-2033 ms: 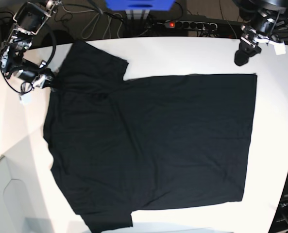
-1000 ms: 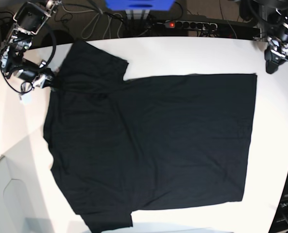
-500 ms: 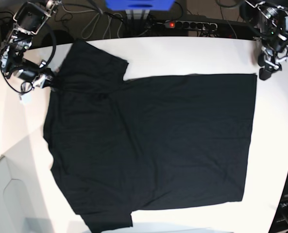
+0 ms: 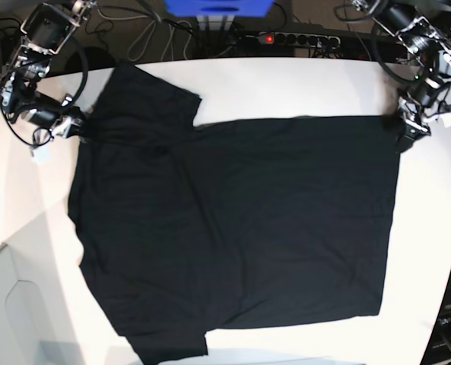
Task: Fold the T-shirt properly
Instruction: 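Close both grippers on the shirt's shoulder-edge corners, then lift the held shoulder edge and drag the shirt toward the robot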
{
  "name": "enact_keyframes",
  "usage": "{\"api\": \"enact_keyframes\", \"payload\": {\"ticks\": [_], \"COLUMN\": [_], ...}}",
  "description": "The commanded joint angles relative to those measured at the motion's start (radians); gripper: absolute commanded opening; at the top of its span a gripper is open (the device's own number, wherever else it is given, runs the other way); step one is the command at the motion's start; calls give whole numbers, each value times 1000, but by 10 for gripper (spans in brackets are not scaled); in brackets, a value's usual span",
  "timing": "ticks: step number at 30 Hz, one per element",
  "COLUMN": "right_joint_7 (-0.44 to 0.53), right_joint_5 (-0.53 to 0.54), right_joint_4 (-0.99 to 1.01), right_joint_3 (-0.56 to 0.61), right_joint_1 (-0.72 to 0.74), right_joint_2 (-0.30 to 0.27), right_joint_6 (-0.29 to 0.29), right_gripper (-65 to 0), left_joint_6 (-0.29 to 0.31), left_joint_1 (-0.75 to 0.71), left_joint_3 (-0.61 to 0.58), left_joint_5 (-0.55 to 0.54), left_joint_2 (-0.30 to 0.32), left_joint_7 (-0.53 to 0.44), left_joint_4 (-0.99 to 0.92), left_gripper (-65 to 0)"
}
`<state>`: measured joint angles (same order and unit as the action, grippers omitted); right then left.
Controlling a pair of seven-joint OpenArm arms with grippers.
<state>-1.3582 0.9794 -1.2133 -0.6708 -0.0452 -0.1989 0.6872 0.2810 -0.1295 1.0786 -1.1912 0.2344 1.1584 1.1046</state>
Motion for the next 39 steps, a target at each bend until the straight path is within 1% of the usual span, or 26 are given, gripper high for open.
{"api": "enact_keyframes", "payload": {"ticks": [1,6,12,13,14,15,20,21,25,35,37,39], "right_joint_7": [-38,-38,-38,-38,-38,-38,-38,-38,-38,-38,-38,-38], "right_joint_5": [-60,-60,-60,-60,-60,-60,-60,-60,-60,-61,-61,-61], "right_joint_4": [5,5,5,5,5,5,5,5,5,-1,-1,-1], "right_joint_3": [4,4,4,4,4,4,4,4,4,4,4,4], "right_joint_1": [-11,-11,-11,-11,-11,-11,-11,-11,-11,-11,-11,-11], "right_joint_2": [0,0,0,0,0,0,0,0,0,-3,-23,-29], "right_joint_6": [11,11,11,11,11,11,11,11,11,11,11,11], "right_gripper": [-650,-650,-650,-650,-650,-650,-650,-650,-650,-650,-650,-650], "left_joint_6": [-13,-10,-13,-13,-13,-13,-13,-13,-15,-12,-9,-7], "left_joint_1": [-2,3,3,3,1,1,0,-2,-6,-31,-45,-49], "left_joint_3": [-10,-79,-110,-116,-117,-117,-117,-117,-151,-153,-153,-153], "left_joint_5": [52,52,52,52,52,52,53,53,53,53,80,129], "left_joint_2": [3,7,9,9,9,9,7,7,10,9,10,7], "left_joint_7": [-2,-4,-4,-4,-4,-4,-4,-4,-4,-1,1,-1], "left_joint_4": [-22,-34,-33,-33,-33,-33,-33,-33,-33,-30,-22,38], "left_gripper": [-213,-214,-218,-228,-255,-304,-605,-650,-638,-650,-650,-650]}}
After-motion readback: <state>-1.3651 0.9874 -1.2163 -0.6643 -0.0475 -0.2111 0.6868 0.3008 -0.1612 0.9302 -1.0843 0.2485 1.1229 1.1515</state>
